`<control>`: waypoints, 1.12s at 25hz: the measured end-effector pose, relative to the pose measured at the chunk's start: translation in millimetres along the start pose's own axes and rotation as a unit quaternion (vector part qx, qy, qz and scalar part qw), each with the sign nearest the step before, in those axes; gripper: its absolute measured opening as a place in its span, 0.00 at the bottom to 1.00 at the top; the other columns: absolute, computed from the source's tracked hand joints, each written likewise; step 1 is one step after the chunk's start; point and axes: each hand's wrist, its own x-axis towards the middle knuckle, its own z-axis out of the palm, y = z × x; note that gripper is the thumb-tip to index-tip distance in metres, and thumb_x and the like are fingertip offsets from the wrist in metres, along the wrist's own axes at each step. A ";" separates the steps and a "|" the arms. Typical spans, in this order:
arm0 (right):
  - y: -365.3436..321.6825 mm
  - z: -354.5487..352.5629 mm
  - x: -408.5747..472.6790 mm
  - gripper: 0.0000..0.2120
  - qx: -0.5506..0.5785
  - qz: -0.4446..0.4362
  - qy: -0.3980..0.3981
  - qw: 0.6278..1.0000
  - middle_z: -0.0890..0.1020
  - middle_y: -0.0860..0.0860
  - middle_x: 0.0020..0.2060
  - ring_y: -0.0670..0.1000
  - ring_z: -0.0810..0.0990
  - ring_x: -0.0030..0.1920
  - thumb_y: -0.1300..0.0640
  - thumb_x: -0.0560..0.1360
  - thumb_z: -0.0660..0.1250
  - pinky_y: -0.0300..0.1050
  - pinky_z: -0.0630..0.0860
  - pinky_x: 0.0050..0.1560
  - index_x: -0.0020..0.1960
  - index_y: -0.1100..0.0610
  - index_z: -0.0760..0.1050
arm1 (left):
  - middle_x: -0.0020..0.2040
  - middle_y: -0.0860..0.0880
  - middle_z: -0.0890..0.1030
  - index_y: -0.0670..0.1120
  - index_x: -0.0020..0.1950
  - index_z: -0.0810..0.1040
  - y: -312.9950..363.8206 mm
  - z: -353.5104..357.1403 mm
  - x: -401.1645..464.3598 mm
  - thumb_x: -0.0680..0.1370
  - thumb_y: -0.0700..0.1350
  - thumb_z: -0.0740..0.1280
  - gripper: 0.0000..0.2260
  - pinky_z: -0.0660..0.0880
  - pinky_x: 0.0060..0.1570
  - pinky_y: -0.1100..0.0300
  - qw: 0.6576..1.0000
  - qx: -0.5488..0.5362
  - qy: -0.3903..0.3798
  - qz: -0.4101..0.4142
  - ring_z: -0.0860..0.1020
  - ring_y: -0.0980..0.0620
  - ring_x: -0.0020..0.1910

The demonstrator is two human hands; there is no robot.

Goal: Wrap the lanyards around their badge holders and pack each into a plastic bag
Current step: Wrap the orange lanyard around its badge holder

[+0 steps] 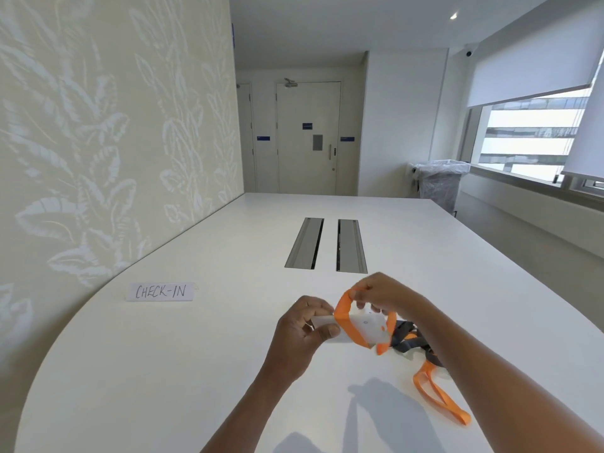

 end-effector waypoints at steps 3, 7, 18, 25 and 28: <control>22.3 29.4 -13.5 0.12 0.103 0.018 -0.055 0.993 0.79 0.50 0.31 0.47 0.75 0.30 0.62 0.74 0.66 0.42 0.71 0.36 0.36 0.53 0.84 | 0.51 0.59 0.82 0.47 0.49 0.83 7.9 -3.0 9.5 0.72 0.44 0.74 0.07 0.73 0.43 0.70 1.000 -0.016 0.022 0.003 0.80 0.59 0.47; 49.2 72.6 -24.7 0.13 0.263 0.018 -0.097 0.960 0.80 0.46 0.37 0.44 0.76 0.37 0.51 0.83 0.62 0.39 0.72 0.43 0.51 0.53 0.85 | 0.50 0.55 0.85 0.51 0.54 0.83 11.3 -12.8 21.3 0.74 0.49 0.72 0.09 0.78 0.47 0.64 0.999 0.005 0.033 -0.016 0.82 0.55 0.49; 10.3 124.1 -46.4 0.19 0.166 -0.160 0.155 0.961 0.80 0.30 0.55 0.35 0.76 0.59 0.46 0.71 0.77 0.31 0.72 0.56 0.59 0.41 0.75 | 0.42 0.51 0.84 0.46 0.52 0.83 21.9 -25.2 36.9 0.73 0.57 0.69 0.16 0.75 0.36 0.69 0.991 0.105 0.076 -0.015 0.81 0.54 0.41; -16.9 130.2 -60.5 0.15 0.332 -0.144 0.152 0.920 0.86 0.44 0.52 0.45 0.83 0.56 0.42 0.79 0.62 0.37 0.78 0.55 0.60 0.48 0.79 | 0.44 0.48 0.83 0.43 0.55 0.83 21.1 -33.6 37.9 0.78 0.51 0.72 0.13 0.75 0.38 0.66 0.988 0.126 0.090 -0.012 0.80 0.52 0.42; -16.7 134.6 -61.1 0.06 0.297 -0.116 0.166 0.933 0.86 0.46 0.41 0.43 0.83 0.42 0.53 0.81 0.66 0.40 0.78 0.47 0.50 0.54 0.81 | 0.43 0.49 0.83 0.43 0.54 0.83 21.6 -34.2 36.6 0.75 0.56 0.71 0.17 0.74 0.37 0.65 0.988 0.130 0.085 -0.017 0.79 0.53 0.41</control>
